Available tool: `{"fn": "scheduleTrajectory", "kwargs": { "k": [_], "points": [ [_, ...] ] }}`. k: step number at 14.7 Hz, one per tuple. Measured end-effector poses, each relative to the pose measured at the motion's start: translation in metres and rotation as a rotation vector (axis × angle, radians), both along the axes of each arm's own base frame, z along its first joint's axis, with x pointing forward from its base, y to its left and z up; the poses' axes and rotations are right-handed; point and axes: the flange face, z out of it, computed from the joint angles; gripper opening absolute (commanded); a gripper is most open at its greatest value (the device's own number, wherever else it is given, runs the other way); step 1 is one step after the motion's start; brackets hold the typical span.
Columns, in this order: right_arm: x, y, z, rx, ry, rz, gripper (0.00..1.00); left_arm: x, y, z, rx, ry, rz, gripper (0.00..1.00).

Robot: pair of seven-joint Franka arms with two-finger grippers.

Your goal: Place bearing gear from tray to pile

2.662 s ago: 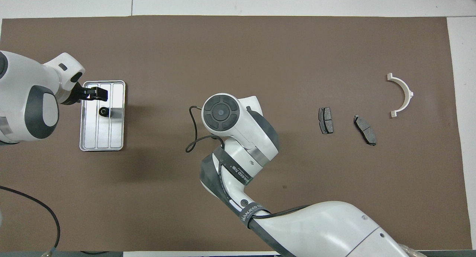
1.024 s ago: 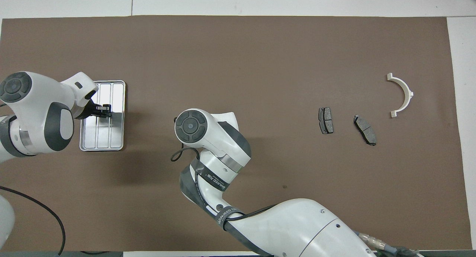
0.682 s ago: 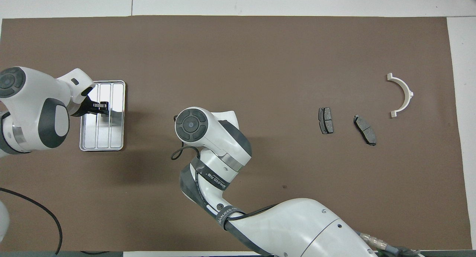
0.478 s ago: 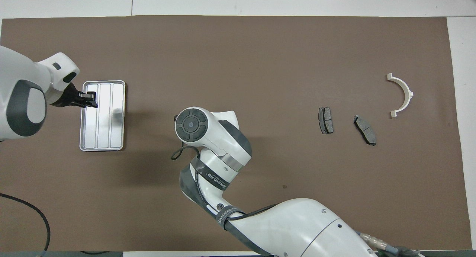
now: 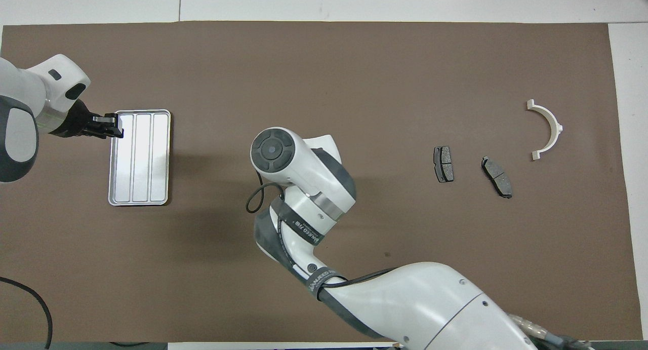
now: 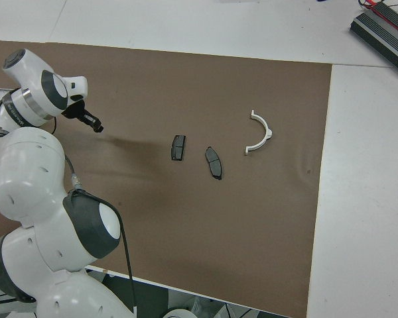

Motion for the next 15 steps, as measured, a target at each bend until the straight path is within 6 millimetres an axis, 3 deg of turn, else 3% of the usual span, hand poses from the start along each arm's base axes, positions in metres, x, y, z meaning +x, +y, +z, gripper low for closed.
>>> {"fn": "scheduleTrajectory", "kwargs": {
  "k": [1, 2, 3, 4, 6, 7, 8, 10, 12, 15],
  "points": [
    [0.015, -0.052, 0.036, 0.024, 0.012, 0.059, 0.00, 0.000, -0.009, -0.001, -0.002, 0.003, 0.020, 0.00],
    [0.023, -0.097, 0.063, 0.040, 0.017, 0.123, 0.00, -0.002, -0.032, -0.001, -0.003, 0.007, 0.054, 0.00],
    [0.029, -0.137, 0.081, 0.053, 0.020, 0.194, 0.00, -0.006, -0.075, -0.001, -0.001, 0.013, 0.100, 0.00],
    [0.035, -0.173, 0.088, 0.062, 0.026, 0.257, 0.00, -0.017, -0.132, -0.001, 0.001, 0.019, 0.139, 0.00],
    [0.048, -0.237, 0.077, 0.077, 0.041, 0.345, 0.00, -0.062, -0.255, -0.008, 0.012, 0.034, 0.186, 0.00],
    [0.053, -0.264, 0.063, 0.083, 0.040, 0.372, 0.00, -0.088, -0.303, -0.014, 0.014, 0.032, 0.199, 0.00],
    [0.057, -0.289, 0.045, 0.087, 0.030, 0.387, 0.00, -0.112, -0.338, -0.020, 0.016, 0.030, 0.204, 0.00],
    [0.059, -0.319, 0.004, 0.089, -0.002, 0.388, 0.00, -0.136, -0.367, -0.031, 0.018, 0.029, 0.209, 0.00],
    [0.057, -0.323, -0.036, 0.090, -0.033, 0.391, 0.00, -0.139, -0.368, -0.046, 0.017, 0.022, 0.216, 0.00],
    [0.061, -0.322, -0.082, 0.094, -0.059, 0.397, 0.00, -0.141, -0.359, -0.075, 0.028, 0.018, 0.223, 0.00]
  ]
}}
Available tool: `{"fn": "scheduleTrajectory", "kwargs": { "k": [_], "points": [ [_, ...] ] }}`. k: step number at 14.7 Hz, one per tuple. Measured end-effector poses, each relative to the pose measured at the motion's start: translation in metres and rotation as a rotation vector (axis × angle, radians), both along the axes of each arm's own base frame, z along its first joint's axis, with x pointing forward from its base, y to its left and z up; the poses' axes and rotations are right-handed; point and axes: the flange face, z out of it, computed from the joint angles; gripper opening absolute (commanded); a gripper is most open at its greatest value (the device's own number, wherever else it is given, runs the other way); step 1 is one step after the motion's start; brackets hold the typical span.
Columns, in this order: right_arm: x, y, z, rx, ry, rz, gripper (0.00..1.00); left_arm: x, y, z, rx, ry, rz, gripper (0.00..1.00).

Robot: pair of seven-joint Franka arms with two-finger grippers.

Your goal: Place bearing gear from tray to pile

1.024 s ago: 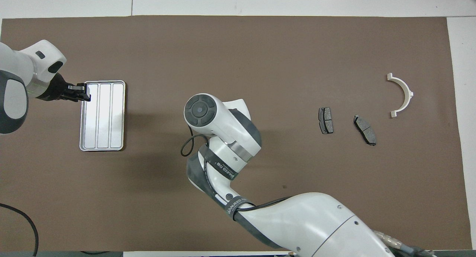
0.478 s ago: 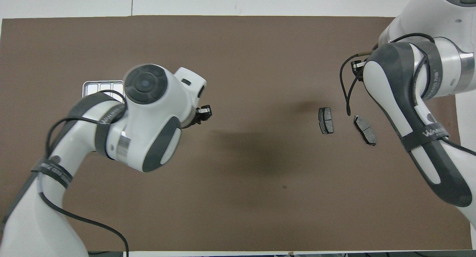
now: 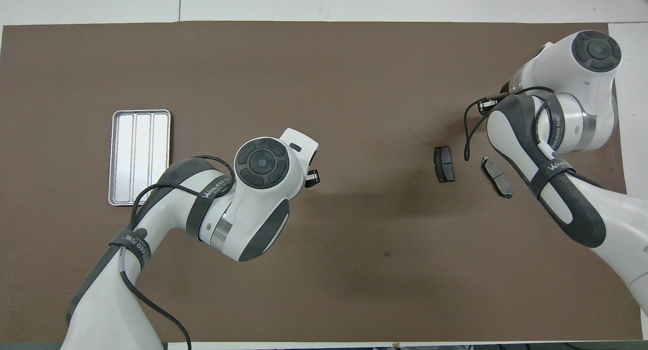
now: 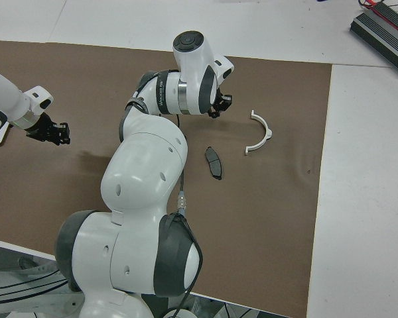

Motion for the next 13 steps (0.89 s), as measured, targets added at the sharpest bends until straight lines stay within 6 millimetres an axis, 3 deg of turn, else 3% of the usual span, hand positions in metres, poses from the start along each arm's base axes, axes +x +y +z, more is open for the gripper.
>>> {"fn": "scheduleTrajectory", "kwargs": {
  "k": [2, 4, 6, 10, 13],
  "points": [
    [0.004, -0.002, -0.019, 0.004, -0.011, -0.002, 0.00, -0.007, 0.002, -0.019, 0.003, 0.000, -0.004, 0.00],
    [0.004, -0.003, -0.025, 0.005, -0.010, -0.004, 0.00, -0.011, 0.003, -0.028, 0.004, 0.000, -0.001, 0.00],
    [0.005, -0.003, -0.024, 0.005, -0.011, -0.004, 1.00, -0.015, 0.002, -0.032, 0.005, 0.002, -0.002, 0.00],
    [0.005, 0.003, -0.018, 0.006, -0.014, 0.005, 1.00, -0.021, 0.002, -0.042, 0.002, -0.005, -0.005, 0.00],
    [-0.001, 0.017, 0.019, 0.000, 0.017, 0.021, 1.00, -0.026, -0.002, -0.046, -0.001, -0.009, -0.012, 0.00]
  ]
}}
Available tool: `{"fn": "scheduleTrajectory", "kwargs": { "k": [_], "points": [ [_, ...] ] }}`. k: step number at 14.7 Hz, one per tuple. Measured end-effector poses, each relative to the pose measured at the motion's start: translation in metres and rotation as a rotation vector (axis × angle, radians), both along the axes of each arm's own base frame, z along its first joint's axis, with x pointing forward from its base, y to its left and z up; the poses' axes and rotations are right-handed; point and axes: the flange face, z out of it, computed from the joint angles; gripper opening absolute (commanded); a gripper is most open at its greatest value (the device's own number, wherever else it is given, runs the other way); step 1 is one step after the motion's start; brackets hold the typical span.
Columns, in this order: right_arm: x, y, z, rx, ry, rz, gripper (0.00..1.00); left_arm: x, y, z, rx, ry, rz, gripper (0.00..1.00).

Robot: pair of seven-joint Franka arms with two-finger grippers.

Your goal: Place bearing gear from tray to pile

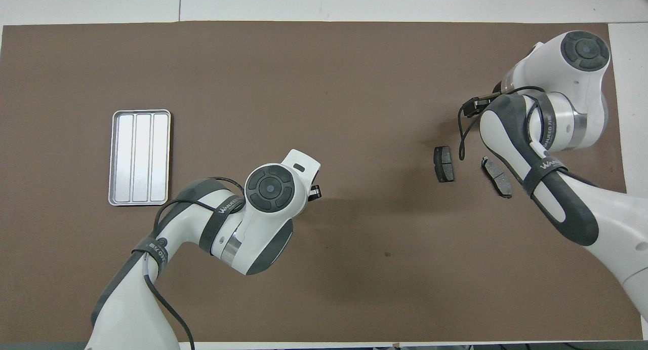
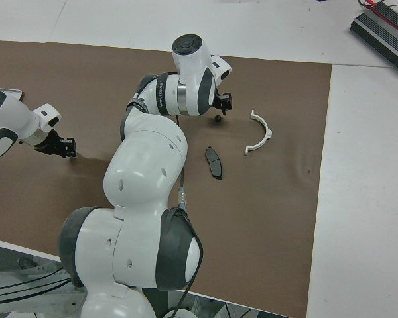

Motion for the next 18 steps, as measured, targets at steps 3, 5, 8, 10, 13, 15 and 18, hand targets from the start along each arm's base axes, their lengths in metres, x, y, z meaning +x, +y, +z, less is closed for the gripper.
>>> {"fn": "scheduleTrajectory", "kwargs": {
  "k": [3, 5, 8, 10, 13, 15, 18],
  "points": [
    [-0.018, 0.022, 0.062, -0.001, 0.026, -0.027, 1.00, 0.000, -0.001, -0.009, 0.001, -0.003, 0.000, 0.00],
    [-0.032, 0.054, 0.092, 0.005, 0.036, -0.078, 1.00, 0.000, -0.002, -0.013, 0.001, -0.003, 0.000, 0.00],
    [-0.053, 0.118, 0.113, 0.014, 0.050, -0.181, 1.00, 0.000, -0.003, -0.014, -0.004, -0.011, -0.002, 1.00],
    [-0.065, 0.159, 0.115, 0.012, 0.047, -0.234, 1.00, 0.000, -0.003, -0.013, -0.004, -0.011, -0.002, 1.00],
    [-0.078, 0.200, 0.115, 0.009, 0.043, -0.305, 1.00, 0.017, 0.004, 0.017, -0.011, -0.019, 0.025, 1.00],
    [-0.084, 0.217, 0.116, 0.008, 0.040, -0.338, 1.00, 0.049, 0.033, 0.075, -0.019, -0.023, 0.056, 1.00],
    [-0.095, 0.242, 0.117, 0.008, 0.035, -0.397, 1.00, 0.094, 0.113, 0.163, -0.034, -0.043, 0.068, 1.00]
  ]
}}
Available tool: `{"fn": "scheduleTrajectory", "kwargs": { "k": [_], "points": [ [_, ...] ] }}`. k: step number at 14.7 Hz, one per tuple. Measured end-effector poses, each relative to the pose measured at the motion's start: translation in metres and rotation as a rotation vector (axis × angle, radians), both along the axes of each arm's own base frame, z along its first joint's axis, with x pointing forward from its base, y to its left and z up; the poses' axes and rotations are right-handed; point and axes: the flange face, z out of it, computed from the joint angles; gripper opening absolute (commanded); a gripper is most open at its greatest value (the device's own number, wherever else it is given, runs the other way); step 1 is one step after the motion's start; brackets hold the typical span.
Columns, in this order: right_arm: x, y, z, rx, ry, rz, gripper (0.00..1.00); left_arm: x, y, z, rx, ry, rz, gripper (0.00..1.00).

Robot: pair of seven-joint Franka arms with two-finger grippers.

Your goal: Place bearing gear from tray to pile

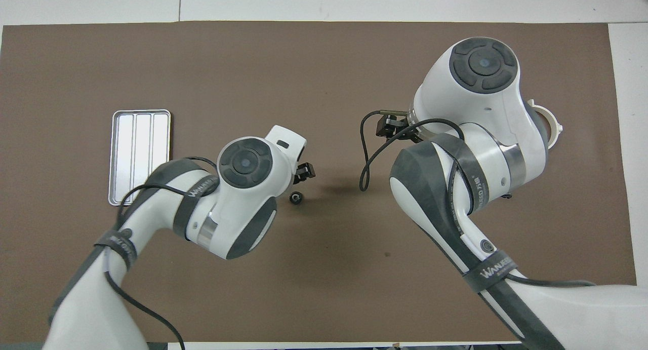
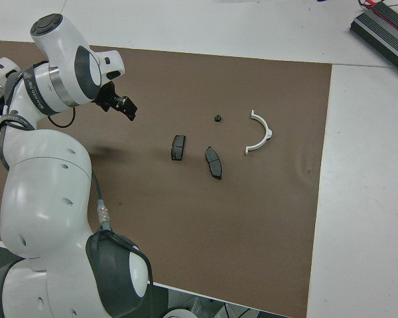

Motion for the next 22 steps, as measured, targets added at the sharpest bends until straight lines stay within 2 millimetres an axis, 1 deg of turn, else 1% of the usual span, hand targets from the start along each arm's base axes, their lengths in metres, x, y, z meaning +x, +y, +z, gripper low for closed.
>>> {"fn": "scheduleTrajectory", "kwargs": {
  "k": [1, 2, 3, 5, 6, 8, 10, 11, 13, 15, 16, 18, 20, 22],
  "points": [
    [-0.006, 0.015, 0.000, 0.000, -0.004, -0.035, 1.00, 0.012, 0.028, 0.020, -0.004, -0.015, -0.001, 1.00],
    [-0.015, 0.036, -0.001, 0.004, -0.015, -0.079, 1.00, 0.023, 0.059, 0.036, -0.007, -0.035, -0.005, 1.00],
    [-0.027, 0.062, -0.004, 0.010, -0.025, -0.121, 1.00, 0.032, 0.090, 0.048, -0.009, -0.057, -0.011, 1.00],
    [-0.050, 0.111, -0.016, 0.026, -0.040, -0.183, 1.00, 0.044, 0.155, 0.063, -0.002, -0.087, -0.040, 1.00],
    [-0.058, 0.128, -0.023, 0.034, -0.046, -0.207, 1.00, 0.047, 0.185, 0.067, 0.004, -0.096, -0.059, 1.00],
    [-0.067, 0.149, -0.038, 0.033, -0.050, -0.247, 1.00, 0.050, 0.239, 0.071, 0.018, -0.105, -0.100, 1.00],
    [-0.074, 0.169, -0.054, 0.010, -0.054, -0.287, 1.00, 0.048, 0.275, 0.067, 0.028, -0.098, -0.141, 1.00],
    [-0.080, 0.181, -0.067, -0.010, -0.059, -0.298, 1.00, 0.045, 0.289, 0.063, 0.031, -0.090, -0.162, 1.00],
    [-0.088, 0.206, -0.103, -0.048, -0.075, -0.323, 1.00, 0.038, 0.307, 0.053, 0.032, -0.071, -0.207, 1.00],
    [-0.087, 0.219, -0.140, -0.045, -0.081, -0.333, 1.00, 0.032, 0.312, 0.048, 0.031, -0.060, -0.240, 1.00],
    [-0.083, 0.221, -0.152, -0.030, -0.085, -0.334, 1.00, 0.030, 0.311, 0.049, 0.030, -0.060, -0.250, 1.00],
    [-0.073, 0.219, -0.161, -0.007, -0.096, -0.344, 1.00, 0.029, 0.304, 0.051, 0.030, -0.062, -0.266, 1.00],
    [-0.069, 0.216, -0.160, -0.003, -0.100, -0.351, 1.00, 0.028, 0.295, 0.054, 0.029, -0.067, -0.281, 1.00],
    [-0.070, 0.217, -0.162, 0.001, -0.101, -0.349, 1.00, 0.025, 0.288, 0.064, 0.030, -0.079, -0.293, 1.00]
  ]
}}
